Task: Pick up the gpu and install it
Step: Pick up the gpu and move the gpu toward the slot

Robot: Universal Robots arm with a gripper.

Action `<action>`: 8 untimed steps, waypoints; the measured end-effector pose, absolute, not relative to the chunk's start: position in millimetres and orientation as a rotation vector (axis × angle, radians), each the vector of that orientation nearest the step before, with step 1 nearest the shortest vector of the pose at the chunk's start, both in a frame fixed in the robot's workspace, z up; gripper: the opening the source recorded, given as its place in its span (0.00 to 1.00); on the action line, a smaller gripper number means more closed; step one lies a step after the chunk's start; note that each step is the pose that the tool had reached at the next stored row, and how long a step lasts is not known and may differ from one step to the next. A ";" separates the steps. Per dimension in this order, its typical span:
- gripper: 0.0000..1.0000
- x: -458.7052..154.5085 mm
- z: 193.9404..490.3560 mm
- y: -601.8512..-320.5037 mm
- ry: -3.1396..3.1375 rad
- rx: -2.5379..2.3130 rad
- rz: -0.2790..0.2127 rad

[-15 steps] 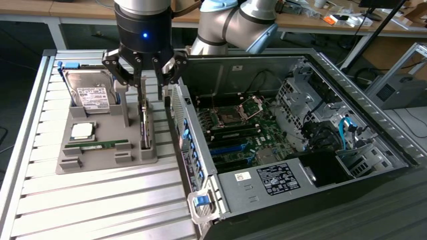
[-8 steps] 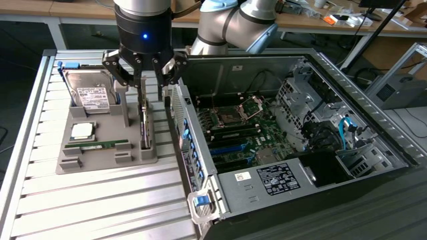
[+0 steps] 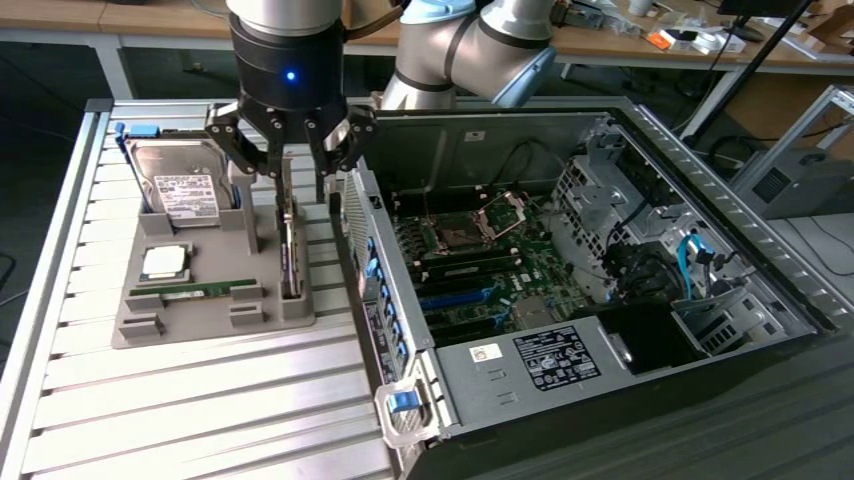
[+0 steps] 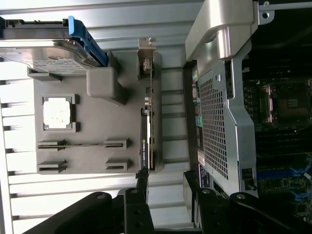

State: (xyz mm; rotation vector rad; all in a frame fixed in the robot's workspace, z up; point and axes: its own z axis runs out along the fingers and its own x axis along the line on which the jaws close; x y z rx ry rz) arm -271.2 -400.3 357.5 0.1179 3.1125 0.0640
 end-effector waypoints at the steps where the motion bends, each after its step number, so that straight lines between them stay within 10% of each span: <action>1: 0.42 -271.2 357.3 -400.3 3.112 0.118 0.064; 8: 0.42 -271.2 354.7 -400.2 3.112 0.118 0.064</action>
